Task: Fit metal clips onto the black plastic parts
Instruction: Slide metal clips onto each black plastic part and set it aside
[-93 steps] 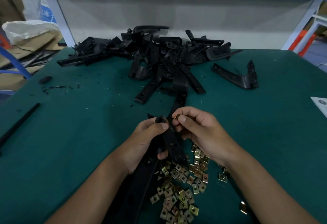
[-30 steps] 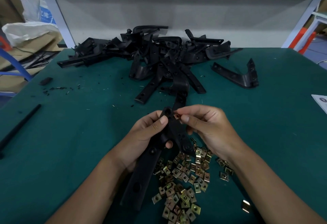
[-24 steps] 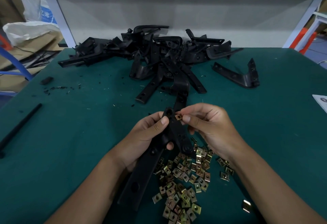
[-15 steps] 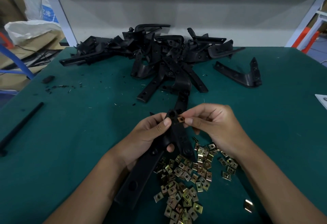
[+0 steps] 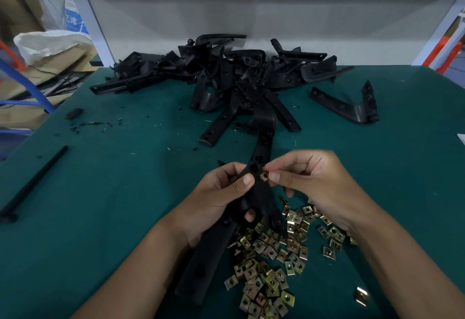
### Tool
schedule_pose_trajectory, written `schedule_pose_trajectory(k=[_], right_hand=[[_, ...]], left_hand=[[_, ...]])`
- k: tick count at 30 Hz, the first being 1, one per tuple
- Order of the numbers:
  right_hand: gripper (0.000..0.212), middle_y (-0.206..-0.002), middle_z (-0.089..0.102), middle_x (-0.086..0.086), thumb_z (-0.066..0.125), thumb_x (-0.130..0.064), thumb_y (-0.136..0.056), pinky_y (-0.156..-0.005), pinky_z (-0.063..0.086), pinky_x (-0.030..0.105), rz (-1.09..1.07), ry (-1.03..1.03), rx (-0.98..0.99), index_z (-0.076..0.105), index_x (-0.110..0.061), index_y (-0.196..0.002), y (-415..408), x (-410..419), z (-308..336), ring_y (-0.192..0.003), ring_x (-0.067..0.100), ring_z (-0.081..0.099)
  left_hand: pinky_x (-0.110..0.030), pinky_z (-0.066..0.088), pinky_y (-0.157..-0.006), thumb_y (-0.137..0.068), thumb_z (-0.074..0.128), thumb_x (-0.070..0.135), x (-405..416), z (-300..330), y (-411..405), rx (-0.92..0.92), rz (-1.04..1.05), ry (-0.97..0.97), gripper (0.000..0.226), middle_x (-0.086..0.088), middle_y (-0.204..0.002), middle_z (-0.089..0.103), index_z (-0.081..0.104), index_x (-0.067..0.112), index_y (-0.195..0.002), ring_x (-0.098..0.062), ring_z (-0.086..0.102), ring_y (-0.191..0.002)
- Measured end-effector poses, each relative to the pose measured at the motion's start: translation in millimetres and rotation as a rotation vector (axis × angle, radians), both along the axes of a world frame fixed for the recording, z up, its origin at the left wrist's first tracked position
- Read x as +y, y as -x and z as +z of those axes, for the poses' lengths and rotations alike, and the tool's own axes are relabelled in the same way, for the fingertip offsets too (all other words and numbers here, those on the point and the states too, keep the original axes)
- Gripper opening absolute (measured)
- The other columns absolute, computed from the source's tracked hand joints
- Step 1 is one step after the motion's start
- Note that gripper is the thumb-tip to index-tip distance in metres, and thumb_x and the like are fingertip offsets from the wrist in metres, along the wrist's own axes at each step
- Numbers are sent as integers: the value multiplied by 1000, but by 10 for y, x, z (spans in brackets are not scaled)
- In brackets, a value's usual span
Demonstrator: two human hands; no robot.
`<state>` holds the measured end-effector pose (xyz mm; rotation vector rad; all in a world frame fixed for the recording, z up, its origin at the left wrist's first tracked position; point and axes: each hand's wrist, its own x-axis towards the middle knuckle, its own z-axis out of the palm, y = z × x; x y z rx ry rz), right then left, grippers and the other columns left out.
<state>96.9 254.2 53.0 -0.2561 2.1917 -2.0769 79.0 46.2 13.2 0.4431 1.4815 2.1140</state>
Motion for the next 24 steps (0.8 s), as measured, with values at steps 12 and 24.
schedule_pose_trajectory(k=[12,24], right_hand=[[23,-67,59,-2,65,-31,-97,-48,44,20,221,15,-236,70,-22,-77,17,26,-48,-56,8,54],[29,-70,40,11,48,-28,-106,-64,40,39,7,42,-139,61,-18,-82,-6,-238,-207,-66,29,44]], left_hand=[[-27,53,-60,-88,76,35,3,0,7,17,-61,-37,36,-15,-89,65,59,7,-103,-21,62,-61],[-24,53,-57,-93,62,20,71,21,-22,38,151,-19,24,-12,-84,64,58,1,-107,-15,63,-60]])
